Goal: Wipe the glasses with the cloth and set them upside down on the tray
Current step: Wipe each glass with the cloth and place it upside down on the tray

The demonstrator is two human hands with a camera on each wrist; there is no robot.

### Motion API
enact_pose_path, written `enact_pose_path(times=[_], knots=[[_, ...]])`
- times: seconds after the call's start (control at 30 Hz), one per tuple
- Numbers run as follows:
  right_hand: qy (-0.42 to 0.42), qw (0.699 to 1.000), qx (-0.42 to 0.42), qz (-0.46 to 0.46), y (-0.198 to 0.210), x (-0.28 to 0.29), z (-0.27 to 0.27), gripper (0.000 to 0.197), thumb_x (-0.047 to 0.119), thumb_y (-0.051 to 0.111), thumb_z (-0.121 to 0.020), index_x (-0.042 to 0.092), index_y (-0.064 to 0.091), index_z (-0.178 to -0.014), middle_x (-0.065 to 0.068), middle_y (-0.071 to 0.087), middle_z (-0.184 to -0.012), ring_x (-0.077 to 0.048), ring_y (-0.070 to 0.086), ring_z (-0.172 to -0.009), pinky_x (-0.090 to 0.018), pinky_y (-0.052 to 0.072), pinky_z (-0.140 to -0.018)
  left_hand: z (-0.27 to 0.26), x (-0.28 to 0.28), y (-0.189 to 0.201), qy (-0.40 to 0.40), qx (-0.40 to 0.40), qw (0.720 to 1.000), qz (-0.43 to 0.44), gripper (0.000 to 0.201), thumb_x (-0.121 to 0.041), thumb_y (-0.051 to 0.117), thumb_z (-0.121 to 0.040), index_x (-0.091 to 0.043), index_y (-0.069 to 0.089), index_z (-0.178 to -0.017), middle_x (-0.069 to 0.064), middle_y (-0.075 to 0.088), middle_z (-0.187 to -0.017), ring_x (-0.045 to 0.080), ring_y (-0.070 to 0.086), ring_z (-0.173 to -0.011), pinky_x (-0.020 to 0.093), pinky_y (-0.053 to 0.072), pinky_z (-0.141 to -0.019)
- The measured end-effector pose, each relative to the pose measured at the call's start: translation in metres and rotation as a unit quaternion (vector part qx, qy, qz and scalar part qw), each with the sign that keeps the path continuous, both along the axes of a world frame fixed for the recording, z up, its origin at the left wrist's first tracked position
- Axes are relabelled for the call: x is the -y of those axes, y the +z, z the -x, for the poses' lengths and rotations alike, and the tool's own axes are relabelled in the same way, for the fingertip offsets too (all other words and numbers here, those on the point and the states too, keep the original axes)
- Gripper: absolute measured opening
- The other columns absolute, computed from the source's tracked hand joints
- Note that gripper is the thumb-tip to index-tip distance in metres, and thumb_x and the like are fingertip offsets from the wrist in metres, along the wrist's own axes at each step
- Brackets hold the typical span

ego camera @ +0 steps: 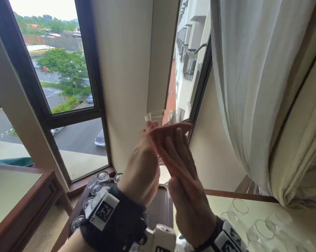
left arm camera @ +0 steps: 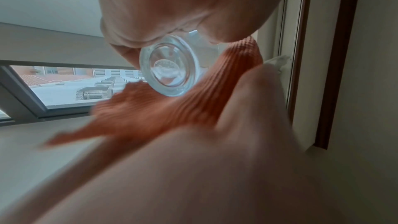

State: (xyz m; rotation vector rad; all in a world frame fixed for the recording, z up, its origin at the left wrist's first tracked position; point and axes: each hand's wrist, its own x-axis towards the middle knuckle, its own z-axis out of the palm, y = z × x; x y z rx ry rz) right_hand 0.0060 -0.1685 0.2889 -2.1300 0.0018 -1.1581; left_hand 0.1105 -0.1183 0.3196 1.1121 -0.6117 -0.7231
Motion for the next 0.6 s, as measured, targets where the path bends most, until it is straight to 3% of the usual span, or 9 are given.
enact_pose_path(times=[0.07, 0.17, 0.23, 0.27, 0.3, 0.37, 0.43, 0.5, 0.6], knots=[[0.012, 1.0, -0.002, -0.028, -0.018, 0.001, 0.003, 0.054, 0.038, 0.027, -0.109, 0.011, 0.036, -0.155, -0.004, 0.025, -0.167, -0.029, 0.016, -0.155, -0.05, 0.018, -0.125, -0.01, -0.001, 0.003, 0.011, -0.022, 1.0, 0.017, 0.052, -0.068, 0.041, -0.102, -0.031, 0.058, -0.135, 0.017, 0.073, -0.129, 0.03, 0.068, -0.125, 0.054, 0.041, -0.117], [-0.001, 0.993, 0.017, -0.115, -0.033, 0.003, 0.002, 0.055, 0.054, 0.03, -0.106, 0.028, 0.038, -0.154, -0.001, 0.044, -0.157, -0.025, 0.036, -0.148, -0.041, 0.031, -0.121, -0.011, -0.001, 0.004, 0.008, -0.011, 1.0, 0.025, 0.051, -0.074, 0.044, -0.094, -0.042, 0.062, -0.129, 0.015, 0.066, -0.126, 0.03, 0.066, -0.11, 0.046, 0.053, -0.095], [-0.044, 0.974, -0.002, -0.22, -0.026, 0.006, 0.003, 0.07, 0.075, 0.038, -0.094, 0.023, 0.056, -0.137, -0.001, 0.072, -0.114, -0.021, 0.068, -0.108, -0.045, 0.055, -0.094, -0.005, -0.002, 0.002, -0.008, -0.012, 0.999, 0.032, 0.05, -0.068, 0.042, -0.096, -0.035, 0.061, -0.129, 0.011, 0.064, -0.107, 0.026, 0.064, -0.09, 0.039, 0.057, -0.077], [-0.064, 0.963, -0.017, -0.261, -0.023, 0.012, 0.003, 0.081, 0.084, 0.043, -0.085, 0.014, 0.063, -0.122, -0.001, 0.073, -0.089, -0.018, 0.07, -0.083, -0.043, 0.059, -0.077, 0.0, -0.003, 0.001, -0.02, -0.009, 0.999, 0.035, 0.047, -0.064, 0.042, -0.098, -0.032, 0.061, -0.127, 0.008, 0.062, -0.097, 0.023, 0.064, -0.082, 0.036, 0.057, -0.071], [-0.064, 0.951, -0.032, -0.302, -0.019, 0.017, 0.001, 0.091, 0.09, 0.047, -0.076, 0.009, 0.066, -0.113, -0.003, 0.073, -0.083, -0.02, 0.07, -0.078, -0.043, 0.06, -0.075, 0.004, -0.003, -0.002, -0.027, -0.002, 0.999, 0.033, 0.043, -0.062, 0.039, -0.102, -0.032, 0.061, -0.125, 0.005, 0.063, -0.091, 0.02, 0.064, -0.078, 0.033, 0.057, -0.069], [-0.042, 0.944, -0.041, -0.325, -0.002, 0.021, -0.003, 0.093, 0.088, 0.049, -0.078, 0.013, 0.061, -0.131, -0.011, 0.069, -0.125, -0.031, 0.065, -0.118, -0.053, 0.054, -0.098, 0.009, 0.0, -0.008, -0.02, 0.019, 1.0, 0.014, 0.043, -0.065, 0.034, -0.106, -0.038, 0.061, -0.126, 0.004, 0.068, -0.1, 0.017, 0.068, -0.088, 0.034, 0.057, -0.081], [-0.019, 0.982, 0.024, -0.184, 0.018, 0.015, -0.006, 0.059, 0.056, 0.038, -0.102, 0.024, 0.045, -0.151, -0.008, 0.043, -0.158, -0.03, 0.038, -0.147, -0.046, 0.042, -0.114, 0.012, 0.002, -0.01, -0.018, 0.012, 1.0, -0.003, 0.052, -0.075, 0.033, -0.102, -0.043, 0.06, -0.132, 0.01, 0.068, -0.123, 0.023, 0.068, -0.111, 0.045, 0.054, -0.102], [0.007, 0.997, 0.04, -0.059, 0.028, 0.002, -0.01, 0.051, 0.027, 0.027, -0.106, 0.018, 0.036, -0.155, -0.004, 0.03, -0.165, -0.025, 0.021, -0.155, -0.046, 0.025, -0.124, 0.008, 0.003, -0.006, -0.015, -0.004, 1.0, -0.012, 0.057, -0.073, 0.031, -0.104, -0.038, 0.064, -0.134, 0.009, 0.071, -0.131, 0.025, 0.068, -0.122, 0.052, 0.049, -0.111], [0.026, 1.0, -0.01, 0.001, 0.009, -0.005, -0.007, 0.051, 0.027, 0.029, -0.108, 0.005, 0.035, -0.153, -0.007, 0.022, -0.167, -0.03, 0.011, -0.156, -0.055, 0.014, -0.125, -0.007, -0.005, 0.011, 0.02, -0.047, 0.998, 0.019, 0.065, -0.07, 0.035, -0.104, -0.02, 0.067, -0.13, 0.008, 0.077, -0.123, 0.024, 0.07, -0.123, 0.052, 0.043, -0.117]])
